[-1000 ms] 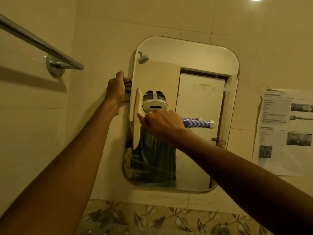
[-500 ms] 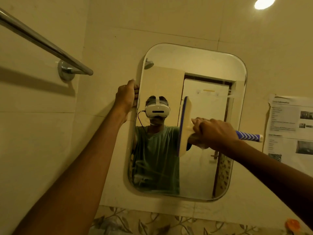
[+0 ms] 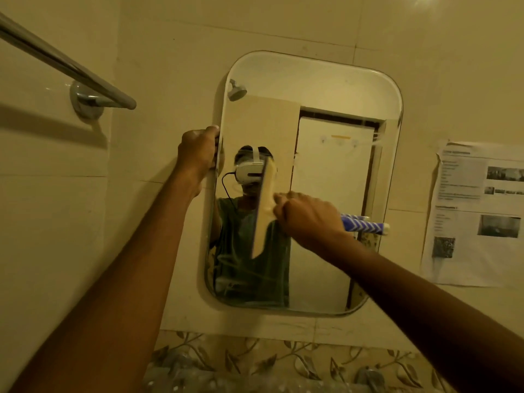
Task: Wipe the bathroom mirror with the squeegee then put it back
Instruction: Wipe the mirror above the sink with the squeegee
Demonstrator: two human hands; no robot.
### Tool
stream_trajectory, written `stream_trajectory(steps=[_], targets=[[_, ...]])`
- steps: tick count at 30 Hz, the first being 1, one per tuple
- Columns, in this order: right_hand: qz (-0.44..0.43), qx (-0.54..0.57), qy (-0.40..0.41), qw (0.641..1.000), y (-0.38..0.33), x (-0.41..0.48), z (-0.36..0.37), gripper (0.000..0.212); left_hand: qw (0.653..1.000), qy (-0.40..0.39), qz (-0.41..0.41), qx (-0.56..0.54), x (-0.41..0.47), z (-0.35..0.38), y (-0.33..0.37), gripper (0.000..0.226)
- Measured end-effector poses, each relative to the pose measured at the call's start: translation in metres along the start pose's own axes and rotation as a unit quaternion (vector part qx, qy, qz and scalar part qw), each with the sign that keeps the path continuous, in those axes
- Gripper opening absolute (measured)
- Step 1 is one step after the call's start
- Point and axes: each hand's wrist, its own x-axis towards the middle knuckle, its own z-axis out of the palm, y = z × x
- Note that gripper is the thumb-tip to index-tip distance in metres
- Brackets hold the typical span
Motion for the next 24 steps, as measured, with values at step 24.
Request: stream_trajectory(steps=[24], targets=[[0.037, 0.04, -0.036, 0.998, 0.034, -0.063, 0.04, 0.036, 0.992, 0.055, 0.064, 0.096, -0.027, 0.01, -0.023, 0.031]])
